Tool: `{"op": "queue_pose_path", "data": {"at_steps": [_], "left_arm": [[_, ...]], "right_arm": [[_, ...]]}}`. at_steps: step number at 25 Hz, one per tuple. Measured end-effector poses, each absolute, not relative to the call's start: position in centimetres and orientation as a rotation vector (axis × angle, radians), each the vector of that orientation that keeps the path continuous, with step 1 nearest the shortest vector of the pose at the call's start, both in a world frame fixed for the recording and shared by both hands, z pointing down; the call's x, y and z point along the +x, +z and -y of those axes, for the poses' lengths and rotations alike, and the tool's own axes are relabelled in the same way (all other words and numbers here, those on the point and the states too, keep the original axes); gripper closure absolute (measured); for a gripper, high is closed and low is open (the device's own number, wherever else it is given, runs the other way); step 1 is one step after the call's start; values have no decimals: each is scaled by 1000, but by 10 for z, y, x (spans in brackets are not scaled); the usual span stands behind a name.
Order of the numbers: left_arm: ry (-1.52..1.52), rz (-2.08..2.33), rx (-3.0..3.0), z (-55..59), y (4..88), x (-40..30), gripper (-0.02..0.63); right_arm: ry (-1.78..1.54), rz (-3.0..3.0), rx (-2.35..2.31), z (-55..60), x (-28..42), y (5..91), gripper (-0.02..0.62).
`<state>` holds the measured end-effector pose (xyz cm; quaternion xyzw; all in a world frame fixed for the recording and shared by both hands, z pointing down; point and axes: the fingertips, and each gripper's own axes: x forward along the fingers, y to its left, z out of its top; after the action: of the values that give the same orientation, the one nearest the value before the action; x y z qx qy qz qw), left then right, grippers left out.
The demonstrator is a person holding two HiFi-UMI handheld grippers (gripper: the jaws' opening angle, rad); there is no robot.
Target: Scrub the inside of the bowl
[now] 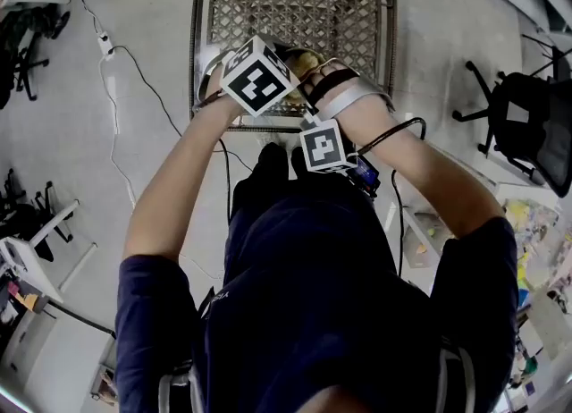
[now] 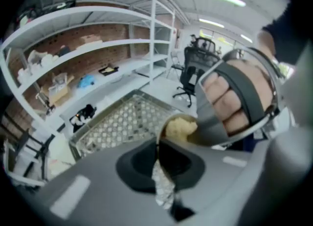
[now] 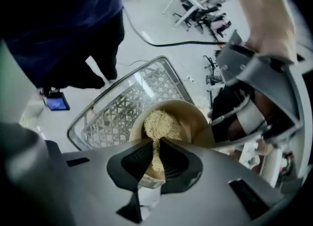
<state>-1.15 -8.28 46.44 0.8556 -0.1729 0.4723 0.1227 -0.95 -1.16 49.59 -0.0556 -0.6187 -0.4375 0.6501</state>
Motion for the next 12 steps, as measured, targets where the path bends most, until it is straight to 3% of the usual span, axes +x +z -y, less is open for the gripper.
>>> {"op": "queue_pose_path", "data": {"at_steps": [10,12], "left_arm": [[940,888,2364,108,458,-35,600],[912,886,2347,111,456,-37,599]], "right_arm": [[94,2004,451,38,-38,478,552],[149,2050,469,41,-40,471,552]]}}
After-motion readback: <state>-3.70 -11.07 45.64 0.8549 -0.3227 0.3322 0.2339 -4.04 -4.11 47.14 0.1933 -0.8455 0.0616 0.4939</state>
